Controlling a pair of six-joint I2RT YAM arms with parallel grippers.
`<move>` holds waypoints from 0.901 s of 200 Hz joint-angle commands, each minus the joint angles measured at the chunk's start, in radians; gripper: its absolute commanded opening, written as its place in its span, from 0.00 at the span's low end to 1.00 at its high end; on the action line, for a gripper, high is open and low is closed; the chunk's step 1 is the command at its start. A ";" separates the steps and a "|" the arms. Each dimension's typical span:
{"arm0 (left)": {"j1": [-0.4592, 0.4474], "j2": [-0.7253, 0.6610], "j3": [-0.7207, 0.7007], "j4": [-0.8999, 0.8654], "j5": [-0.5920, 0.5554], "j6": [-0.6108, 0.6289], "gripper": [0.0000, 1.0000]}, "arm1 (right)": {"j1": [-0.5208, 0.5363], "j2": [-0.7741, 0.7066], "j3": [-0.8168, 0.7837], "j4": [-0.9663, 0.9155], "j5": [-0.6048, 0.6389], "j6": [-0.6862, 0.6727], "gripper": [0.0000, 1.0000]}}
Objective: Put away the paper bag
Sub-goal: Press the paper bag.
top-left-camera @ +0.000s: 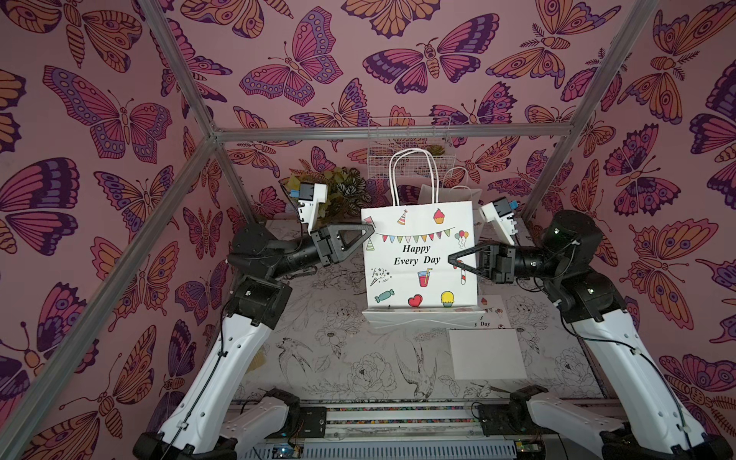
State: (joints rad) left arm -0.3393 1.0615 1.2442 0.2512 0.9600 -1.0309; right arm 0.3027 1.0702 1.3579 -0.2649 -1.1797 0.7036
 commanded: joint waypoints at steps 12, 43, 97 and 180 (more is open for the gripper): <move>-0.034 -0.041 -0.060 0.011 0.046 -0.005 0.22 | 0.000 -0.006 0.001 0.096 -0.003 0.053 0.00; -0.059 -0.054 -0.094 0.011 0.043 -0.011 0.00 | 0.000 -0.006 -0.004 0.136 -0.005 0.084 0.00; -0.079 -0.049 -0.084 0.011 0.056 -0.007 0.48 | 0.000 -0.013 -0.011 0.159 -0.008 0.106 0.00; -0.171 -0.046 -0.147 0.010 0.061 0.020 0.38 | -0.020 -0.017 -0.001 0.176 0.014 0.122 0.00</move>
State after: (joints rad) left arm -0.4900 1.0206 1.1149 0.2531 1.0161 -1.0348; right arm 0.2932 1.0668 1.3445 -0.1432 -1.1820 0.8085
